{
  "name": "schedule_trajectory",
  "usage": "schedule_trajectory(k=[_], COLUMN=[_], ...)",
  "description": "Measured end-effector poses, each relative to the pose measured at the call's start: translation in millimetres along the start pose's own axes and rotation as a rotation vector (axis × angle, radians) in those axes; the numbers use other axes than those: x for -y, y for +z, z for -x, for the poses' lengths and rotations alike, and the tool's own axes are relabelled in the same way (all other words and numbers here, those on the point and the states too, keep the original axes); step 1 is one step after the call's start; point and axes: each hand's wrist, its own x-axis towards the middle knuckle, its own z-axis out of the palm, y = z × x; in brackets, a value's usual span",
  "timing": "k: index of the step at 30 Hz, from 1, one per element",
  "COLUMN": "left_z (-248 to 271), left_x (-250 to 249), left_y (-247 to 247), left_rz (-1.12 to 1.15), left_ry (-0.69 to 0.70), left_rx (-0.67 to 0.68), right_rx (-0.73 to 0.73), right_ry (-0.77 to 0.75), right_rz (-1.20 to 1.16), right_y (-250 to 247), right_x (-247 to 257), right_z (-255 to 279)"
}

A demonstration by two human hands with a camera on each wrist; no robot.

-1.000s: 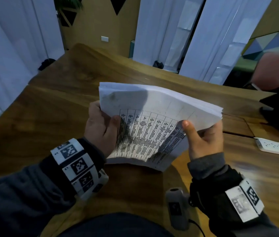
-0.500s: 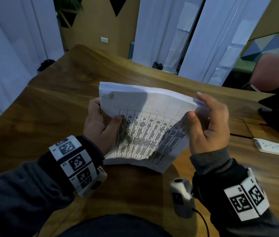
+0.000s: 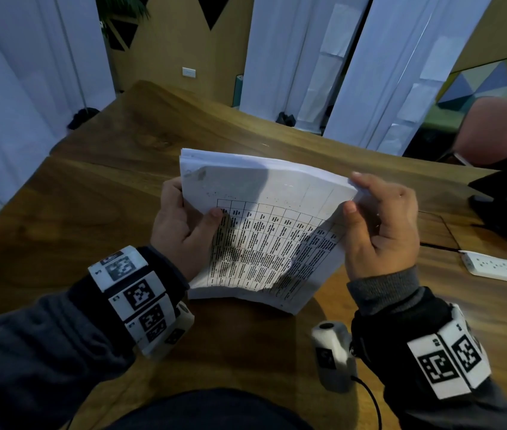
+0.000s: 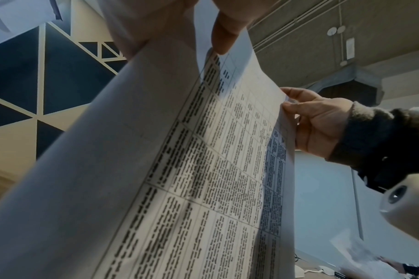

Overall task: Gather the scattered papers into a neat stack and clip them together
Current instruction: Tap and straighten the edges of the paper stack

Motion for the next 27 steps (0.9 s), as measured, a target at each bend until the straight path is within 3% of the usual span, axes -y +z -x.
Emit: schedule_trajectory(k=[27], left_z=[-2.0], left_x=[-1.1], left_y=[0.8], left_rz=[0.04], left_ry=[0.0], left_rx=[-0.019], right_rx=[0.019], right_ry=[-0.028], right_rz=[0.003], right_y=[0.5], right_x=[-3.2], right_z=[-2.4])
